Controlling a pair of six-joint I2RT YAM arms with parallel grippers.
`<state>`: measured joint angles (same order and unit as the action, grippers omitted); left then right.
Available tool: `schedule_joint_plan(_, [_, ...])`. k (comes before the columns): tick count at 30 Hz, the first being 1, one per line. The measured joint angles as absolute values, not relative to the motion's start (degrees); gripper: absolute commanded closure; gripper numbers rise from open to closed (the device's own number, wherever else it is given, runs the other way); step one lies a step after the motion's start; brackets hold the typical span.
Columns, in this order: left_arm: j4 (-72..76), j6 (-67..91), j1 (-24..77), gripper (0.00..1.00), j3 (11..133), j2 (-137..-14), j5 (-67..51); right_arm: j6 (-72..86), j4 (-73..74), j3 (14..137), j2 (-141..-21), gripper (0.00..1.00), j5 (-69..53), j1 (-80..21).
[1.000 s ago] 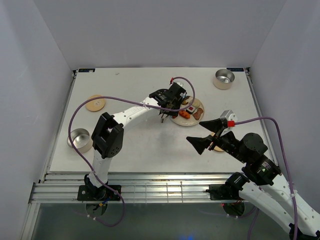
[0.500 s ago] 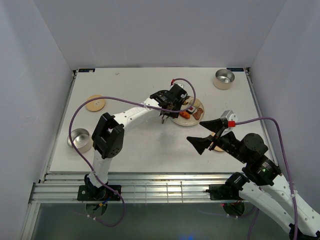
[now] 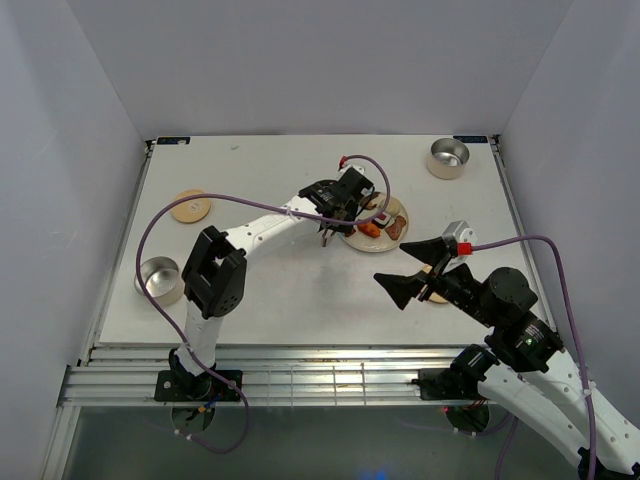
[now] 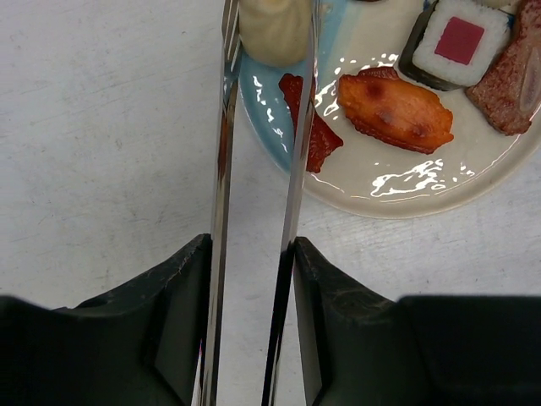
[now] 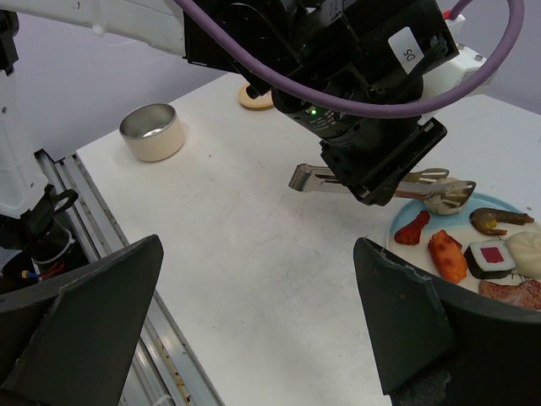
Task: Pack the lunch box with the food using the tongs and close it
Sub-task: Pick up the fake food from the plate, then place the fake food in the packing box.
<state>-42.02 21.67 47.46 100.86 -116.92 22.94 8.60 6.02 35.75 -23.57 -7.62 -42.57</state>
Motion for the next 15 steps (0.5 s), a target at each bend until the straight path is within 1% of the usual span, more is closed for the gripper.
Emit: schedule_joint_plan(15, [-43.7,23.9,47.5,0.55,100.1,-110.2,28.4,8.6,6.0,35.8,-23.7,0.01,-7.6,-42.6])
